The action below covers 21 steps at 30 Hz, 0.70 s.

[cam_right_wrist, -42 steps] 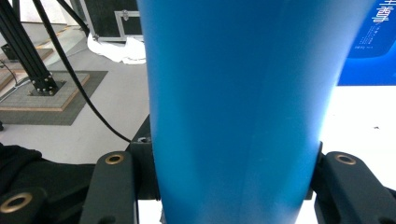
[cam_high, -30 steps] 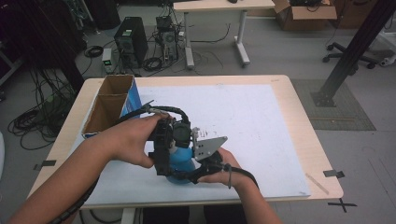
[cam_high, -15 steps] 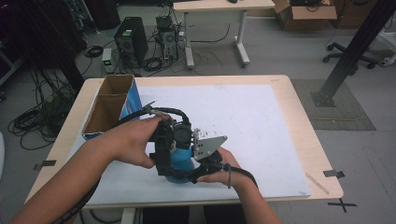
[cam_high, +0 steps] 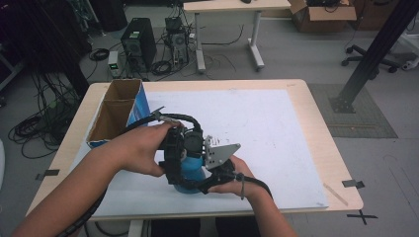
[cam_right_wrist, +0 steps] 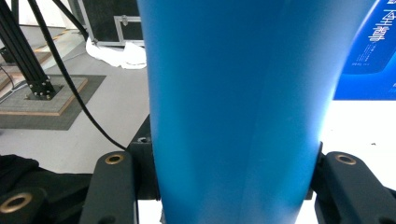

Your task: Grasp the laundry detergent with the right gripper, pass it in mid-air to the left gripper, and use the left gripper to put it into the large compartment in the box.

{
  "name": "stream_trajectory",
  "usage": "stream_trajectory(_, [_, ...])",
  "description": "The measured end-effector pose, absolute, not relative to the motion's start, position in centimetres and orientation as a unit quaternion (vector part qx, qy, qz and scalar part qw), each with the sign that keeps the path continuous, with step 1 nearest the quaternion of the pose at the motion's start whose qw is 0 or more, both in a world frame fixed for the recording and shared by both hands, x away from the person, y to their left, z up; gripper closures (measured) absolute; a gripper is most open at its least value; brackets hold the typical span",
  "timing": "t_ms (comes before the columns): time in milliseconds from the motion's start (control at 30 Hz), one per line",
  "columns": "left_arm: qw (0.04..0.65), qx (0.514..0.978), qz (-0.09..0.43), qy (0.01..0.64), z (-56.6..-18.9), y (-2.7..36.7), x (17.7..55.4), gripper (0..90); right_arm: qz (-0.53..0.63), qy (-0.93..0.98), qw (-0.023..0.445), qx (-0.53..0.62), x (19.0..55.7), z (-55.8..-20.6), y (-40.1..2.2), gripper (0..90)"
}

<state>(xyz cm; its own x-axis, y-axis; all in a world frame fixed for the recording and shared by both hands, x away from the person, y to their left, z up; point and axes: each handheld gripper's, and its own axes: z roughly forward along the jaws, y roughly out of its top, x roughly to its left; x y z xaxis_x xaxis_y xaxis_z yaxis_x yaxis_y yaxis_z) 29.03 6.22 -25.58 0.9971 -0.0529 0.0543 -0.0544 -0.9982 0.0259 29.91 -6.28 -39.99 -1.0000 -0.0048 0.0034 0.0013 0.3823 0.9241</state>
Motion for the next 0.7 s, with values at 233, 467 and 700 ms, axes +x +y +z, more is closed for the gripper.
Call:
stream_trajectory(233, [0.009,0.999,0.039,-0.027,-25.40,6.30,28.92,18.4,-0.559,-0.829,0.004,-0.001,29.84,-40.07,-6.26,44.7])
stream_trajectory(467, [0.004,0.999,0.036,-0.029,-25.64,6.25,28.81,20.9,-0.560,-0.828,0.005,-0.002,29.77,-40.03,-6.18,44.6])
stream_trajectory(700, [0.003,0.999,0.036,-0.029,-25.65,6.19,28.74,24.3,-0.560,-0.829,0.003,0.001,29.71,-39.99,-6.13,44.6])
